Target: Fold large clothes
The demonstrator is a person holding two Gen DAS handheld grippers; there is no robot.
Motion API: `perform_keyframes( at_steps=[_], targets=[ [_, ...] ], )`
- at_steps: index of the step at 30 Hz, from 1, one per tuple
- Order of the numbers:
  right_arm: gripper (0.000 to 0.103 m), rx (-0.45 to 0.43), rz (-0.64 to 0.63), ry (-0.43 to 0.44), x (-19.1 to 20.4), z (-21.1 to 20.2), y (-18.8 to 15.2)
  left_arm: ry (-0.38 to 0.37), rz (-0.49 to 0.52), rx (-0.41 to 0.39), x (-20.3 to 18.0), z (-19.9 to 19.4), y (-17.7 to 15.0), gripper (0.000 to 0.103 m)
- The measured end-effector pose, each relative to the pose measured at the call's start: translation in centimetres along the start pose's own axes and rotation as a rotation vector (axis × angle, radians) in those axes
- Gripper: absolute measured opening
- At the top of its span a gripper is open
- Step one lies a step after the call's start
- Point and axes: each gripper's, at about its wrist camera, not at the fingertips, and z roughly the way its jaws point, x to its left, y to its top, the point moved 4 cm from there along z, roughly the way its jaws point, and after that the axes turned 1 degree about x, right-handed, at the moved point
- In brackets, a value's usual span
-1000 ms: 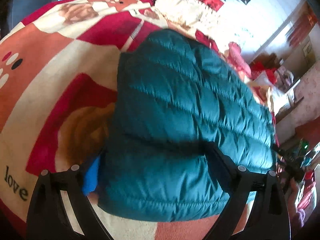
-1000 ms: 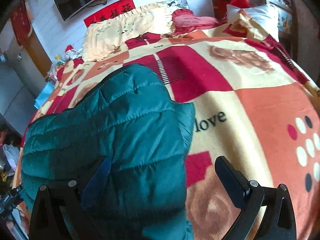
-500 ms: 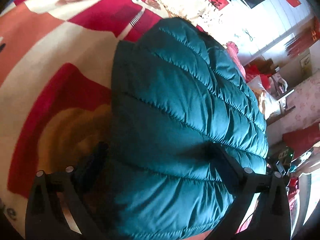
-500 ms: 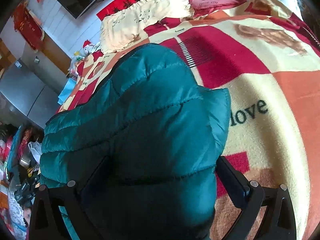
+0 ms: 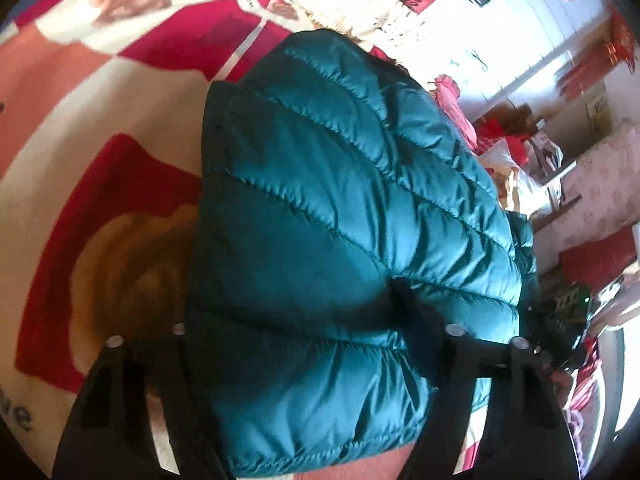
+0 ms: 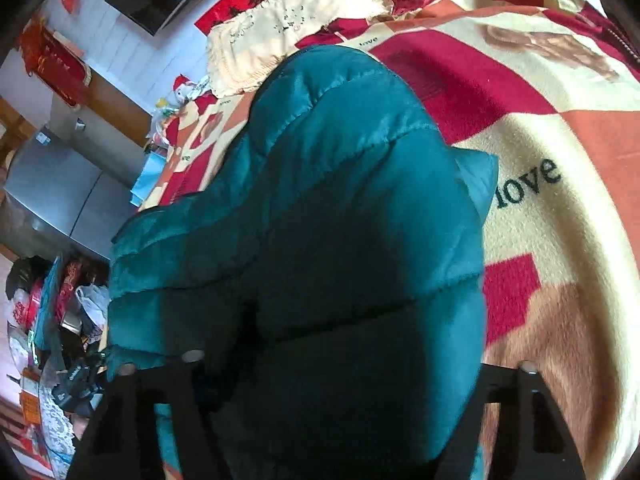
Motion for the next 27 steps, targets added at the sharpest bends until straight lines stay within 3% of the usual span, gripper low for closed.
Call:
perform_keyframes(
  at_steps=[4,13,19,23,25,27],
  targets=[
    [0.048,-0.012,-0.037,0.014,1.3,-2.0,-1.2,-0.001,0.025,0.003,-0.5,-1.6,-0.6,0.062],
    [0.046,0.027,-0.012,0.081,2.5,-5.9,-6.4,-0.044,0.044,0.086,0.7,-6.4,-5.4,0.061],
    [0.047,0.078,0.049,0.128,2.4,-8.4,-12.0,-0.018,0.049,0.123,1.9,-8.6,-8.2,0.065],
    [0.062,0.077,0.098,0.091,1.4,-8.5,-14.9,0.009,-0.012,0.106,2.7,-8.3,-8.7,0.080],
    [0.082,0.054,0.120,0.018,0.2,-8.2,-15.3,0.039,-0.019,0.075,2.5,-8.8,-9.0,0.080],
    [0.084,0.023,0.146,-0.026,-0.6,-8.6,-14.9,0.075,-0.008,0.050,2.4,-9.5,-9.3,0.080]
  ],
)
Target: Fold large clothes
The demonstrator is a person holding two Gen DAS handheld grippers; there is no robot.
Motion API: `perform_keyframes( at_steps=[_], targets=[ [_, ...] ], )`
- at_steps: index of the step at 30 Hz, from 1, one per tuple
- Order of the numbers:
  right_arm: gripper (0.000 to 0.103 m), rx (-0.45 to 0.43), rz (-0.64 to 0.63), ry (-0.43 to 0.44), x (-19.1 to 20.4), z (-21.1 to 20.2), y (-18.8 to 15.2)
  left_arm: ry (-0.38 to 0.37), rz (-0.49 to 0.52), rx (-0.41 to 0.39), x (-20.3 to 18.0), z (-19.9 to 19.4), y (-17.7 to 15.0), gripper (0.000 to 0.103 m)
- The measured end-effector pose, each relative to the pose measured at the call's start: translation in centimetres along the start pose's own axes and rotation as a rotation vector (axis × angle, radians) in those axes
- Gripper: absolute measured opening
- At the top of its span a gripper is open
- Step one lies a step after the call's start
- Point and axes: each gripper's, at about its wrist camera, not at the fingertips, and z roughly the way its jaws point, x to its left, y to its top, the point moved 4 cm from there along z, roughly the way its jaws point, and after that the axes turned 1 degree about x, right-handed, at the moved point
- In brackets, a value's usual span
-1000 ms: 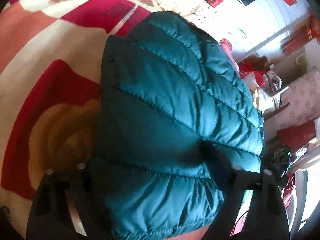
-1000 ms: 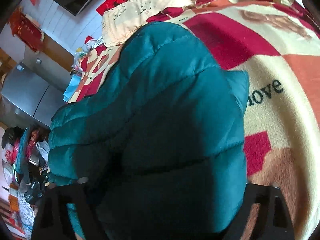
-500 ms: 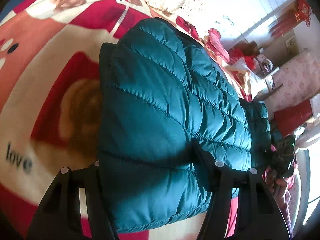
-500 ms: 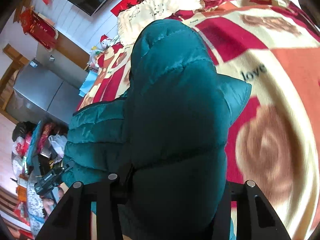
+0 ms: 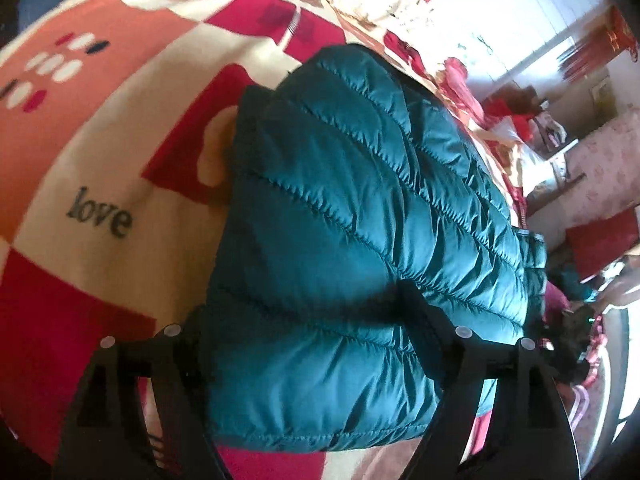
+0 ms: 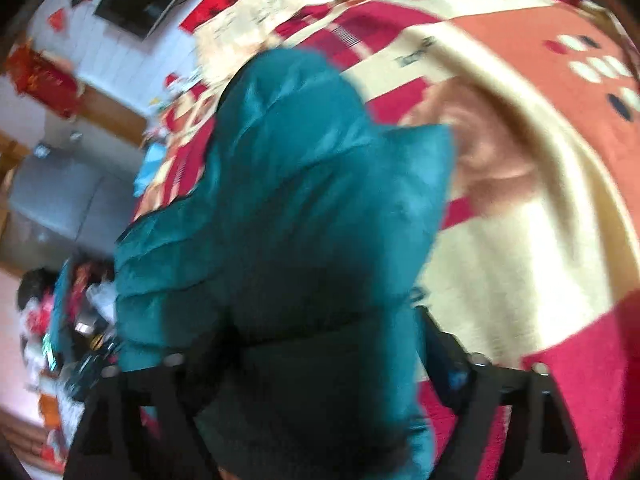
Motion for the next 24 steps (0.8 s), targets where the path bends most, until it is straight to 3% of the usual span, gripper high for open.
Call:
perform_keyframes(
  at_steps=[9,12,18,24],
  targets=[
    [0.085,-0.185,-0.144,-0.212,2.4,-6.6,-0.6,0.185,0.088,-0.192,-1.9,-4.6,-1.2,0.080],
    [0.085,-0.252,-0.211,-0.240,4.5,-8.5,-1.7,0.219,0.121,-0.258,-3.0,-6.2,-2.0,0.080],
    [0.086,-0.316,-0.329,-0.199,10.3,-8.6,-4.1,0.243,0.183,-0.302,-5.8,-6.6,-3.2,0.080],
    [0.088,-0.304,-0.414,-0.103,15.5,-7.5,-6.8,0.261,0.226,-0.320,-8.1,-6.2,-4.2,0.080]
  ],
)
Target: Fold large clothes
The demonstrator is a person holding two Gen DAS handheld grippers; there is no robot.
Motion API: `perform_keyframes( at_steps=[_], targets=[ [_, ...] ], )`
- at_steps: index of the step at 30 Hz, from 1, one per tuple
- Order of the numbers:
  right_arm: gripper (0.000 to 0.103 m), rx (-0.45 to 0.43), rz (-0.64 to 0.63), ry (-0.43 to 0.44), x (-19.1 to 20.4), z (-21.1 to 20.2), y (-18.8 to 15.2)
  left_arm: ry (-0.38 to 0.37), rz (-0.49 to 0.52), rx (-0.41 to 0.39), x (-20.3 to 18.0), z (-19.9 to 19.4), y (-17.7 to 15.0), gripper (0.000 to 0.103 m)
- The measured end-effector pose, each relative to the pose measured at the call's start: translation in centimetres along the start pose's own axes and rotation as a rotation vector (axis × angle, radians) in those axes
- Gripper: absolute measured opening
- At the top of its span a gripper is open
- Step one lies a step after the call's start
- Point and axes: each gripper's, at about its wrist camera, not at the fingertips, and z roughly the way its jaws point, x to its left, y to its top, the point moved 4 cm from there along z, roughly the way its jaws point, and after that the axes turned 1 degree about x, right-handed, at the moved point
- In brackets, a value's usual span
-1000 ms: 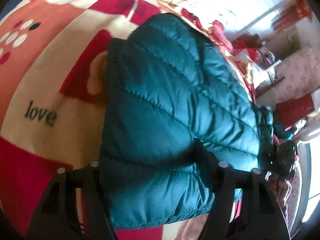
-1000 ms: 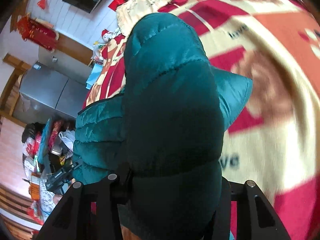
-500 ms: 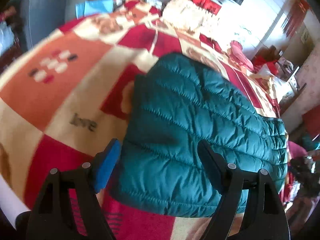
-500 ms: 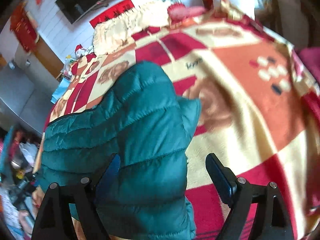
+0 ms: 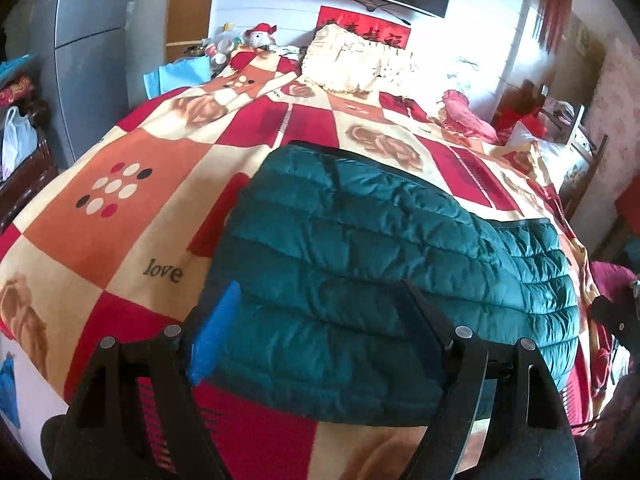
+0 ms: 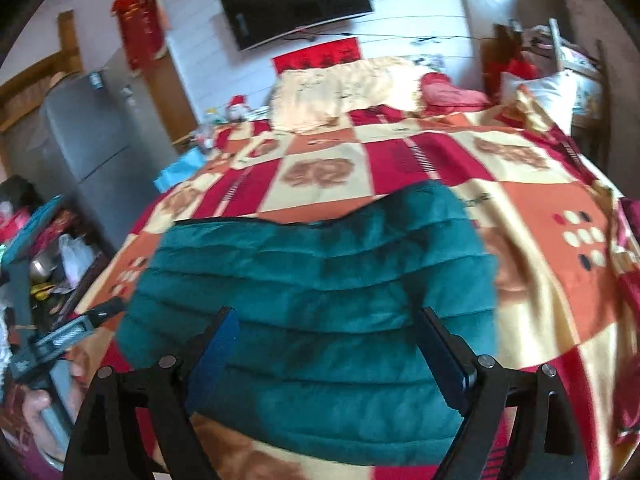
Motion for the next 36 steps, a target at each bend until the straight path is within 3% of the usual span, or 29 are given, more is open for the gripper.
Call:
perform_keyframes(
  at_steps=[3,6,13,21,36],
  targets=[
    [0.089,-0.010,0.006,0.026,1.9,0.5,-0.6,0.035,0.021,-0.018,-1.0,-0.1,-0.2,0.080],
    [0.089,-0.025,0.006,0.025,3.4,1.3,-1.3,0.021,0.045,-0.007,-1.9,0.3,-0.6,0.080],
    [0.089,-0.029,-0.079,-0.046,6.1,2.7,-1.7,0.035,0.061,-0.024,-2.7,0.7,-1.0,0.080],
    [0.093,-0.036,-0.105,-0.132,5.9,3.5,-1.8,0.076,0.059,-0.027,-2.8,1.3,-1.1,0.080],
    [0.097,-0.019,-0.082,-0.159,5.1,4.5,-2.3,0.079,0.107,-0.058,-4.0,1.2,-1.5,0.080]
  ],
)
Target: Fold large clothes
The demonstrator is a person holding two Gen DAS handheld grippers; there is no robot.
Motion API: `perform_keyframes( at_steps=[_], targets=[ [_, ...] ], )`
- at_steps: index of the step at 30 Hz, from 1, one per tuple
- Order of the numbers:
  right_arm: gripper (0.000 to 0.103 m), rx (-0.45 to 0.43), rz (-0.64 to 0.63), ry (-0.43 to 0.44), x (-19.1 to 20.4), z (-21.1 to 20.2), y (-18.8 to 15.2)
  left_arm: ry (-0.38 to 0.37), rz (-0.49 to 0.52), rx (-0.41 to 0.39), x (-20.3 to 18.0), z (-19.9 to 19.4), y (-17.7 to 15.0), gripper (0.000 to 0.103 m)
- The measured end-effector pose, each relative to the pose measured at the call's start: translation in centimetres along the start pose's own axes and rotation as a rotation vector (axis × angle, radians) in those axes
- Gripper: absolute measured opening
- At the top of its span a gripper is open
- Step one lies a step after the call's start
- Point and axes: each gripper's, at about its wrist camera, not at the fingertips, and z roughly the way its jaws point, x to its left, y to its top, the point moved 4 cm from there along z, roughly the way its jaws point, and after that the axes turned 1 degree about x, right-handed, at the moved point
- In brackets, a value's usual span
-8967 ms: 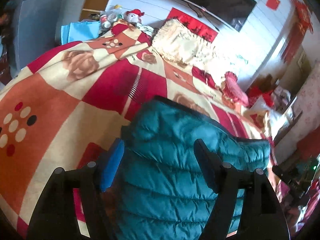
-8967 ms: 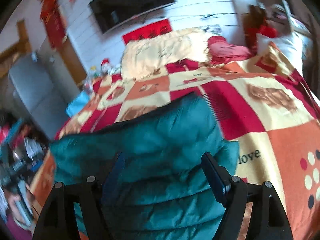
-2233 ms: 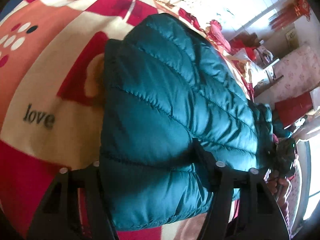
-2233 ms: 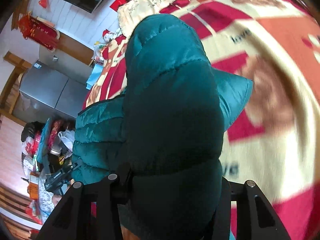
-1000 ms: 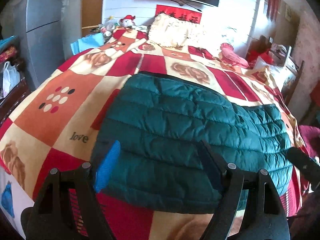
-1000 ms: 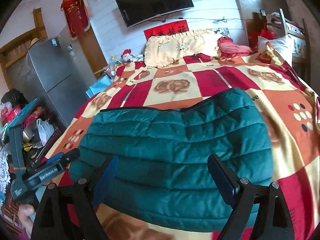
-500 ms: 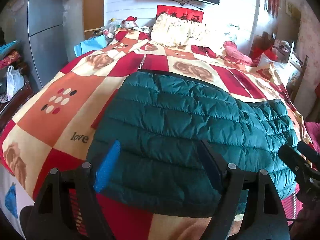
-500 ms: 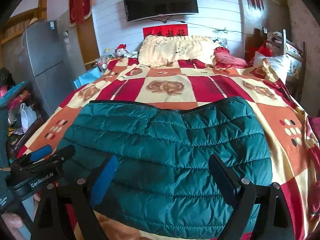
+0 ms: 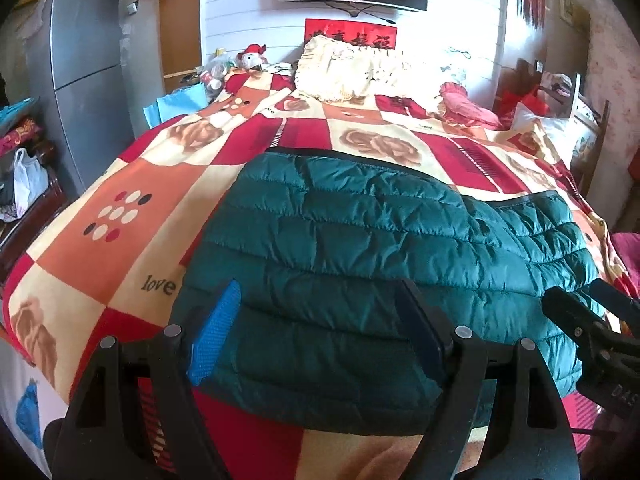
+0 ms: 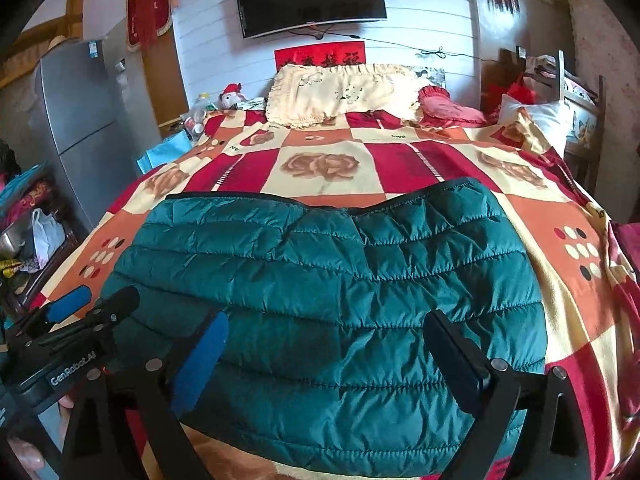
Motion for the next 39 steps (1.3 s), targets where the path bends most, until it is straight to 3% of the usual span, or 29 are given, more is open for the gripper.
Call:
perform_keyframes(
  at_steps=[5,39],
  targets=[
    [0.097,-0.004,0.002,-0.010,-0.2,-0.1,-0.1,0.027,0.021,0.015,-0.5,0.2,-0.2,0.080],
    [0.099,0.012,0.007,-0.010,-0.3,-0.4,-0.4,-0.029,0.042,-0.008,-1.8,-0.9,-0.6,0.080]
  ],
)
